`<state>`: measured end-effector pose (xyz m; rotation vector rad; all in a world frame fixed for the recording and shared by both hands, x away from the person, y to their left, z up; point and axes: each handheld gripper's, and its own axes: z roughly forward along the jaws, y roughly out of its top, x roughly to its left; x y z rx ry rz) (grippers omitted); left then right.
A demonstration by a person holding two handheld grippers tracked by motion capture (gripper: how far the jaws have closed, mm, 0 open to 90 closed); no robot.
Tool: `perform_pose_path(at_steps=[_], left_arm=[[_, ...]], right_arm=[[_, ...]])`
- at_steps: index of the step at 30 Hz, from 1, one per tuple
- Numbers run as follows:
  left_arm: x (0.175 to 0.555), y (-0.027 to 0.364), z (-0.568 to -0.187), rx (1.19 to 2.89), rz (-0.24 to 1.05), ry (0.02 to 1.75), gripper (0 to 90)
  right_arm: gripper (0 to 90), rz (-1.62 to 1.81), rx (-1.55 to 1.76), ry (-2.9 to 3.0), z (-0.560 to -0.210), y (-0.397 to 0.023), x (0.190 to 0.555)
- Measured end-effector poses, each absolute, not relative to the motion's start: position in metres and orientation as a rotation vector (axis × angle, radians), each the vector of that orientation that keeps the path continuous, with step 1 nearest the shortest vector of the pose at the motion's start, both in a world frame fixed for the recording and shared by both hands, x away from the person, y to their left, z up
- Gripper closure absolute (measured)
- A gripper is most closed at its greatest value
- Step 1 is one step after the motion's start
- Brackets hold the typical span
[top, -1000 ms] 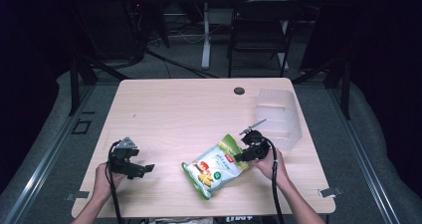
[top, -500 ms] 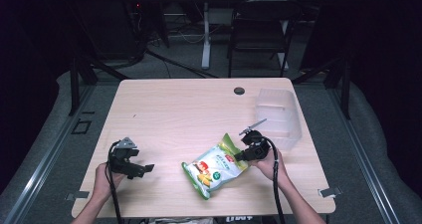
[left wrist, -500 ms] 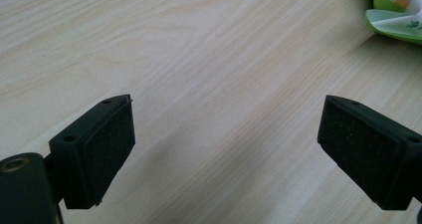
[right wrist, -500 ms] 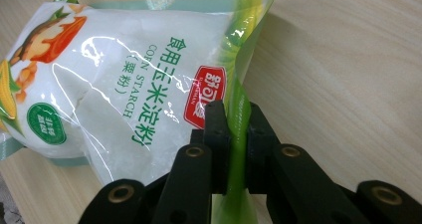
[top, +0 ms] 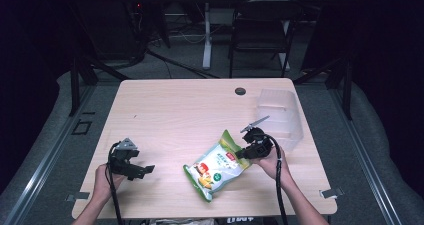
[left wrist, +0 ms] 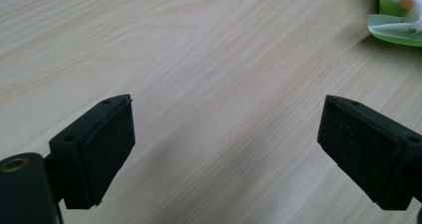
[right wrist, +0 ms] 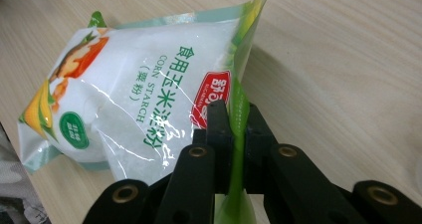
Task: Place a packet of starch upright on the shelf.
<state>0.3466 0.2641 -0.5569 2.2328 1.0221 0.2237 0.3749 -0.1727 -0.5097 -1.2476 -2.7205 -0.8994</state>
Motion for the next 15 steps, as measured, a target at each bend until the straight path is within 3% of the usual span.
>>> perform_pose_path(at_steps=[15], left_arm=[[0.346, 0.265, -0.557, 2.224, 0.229, 1.025, 7.9]], right_arm=[[86.1, -0.999, -1.212, -2.729, -0.474, -0.177, 0.375]])
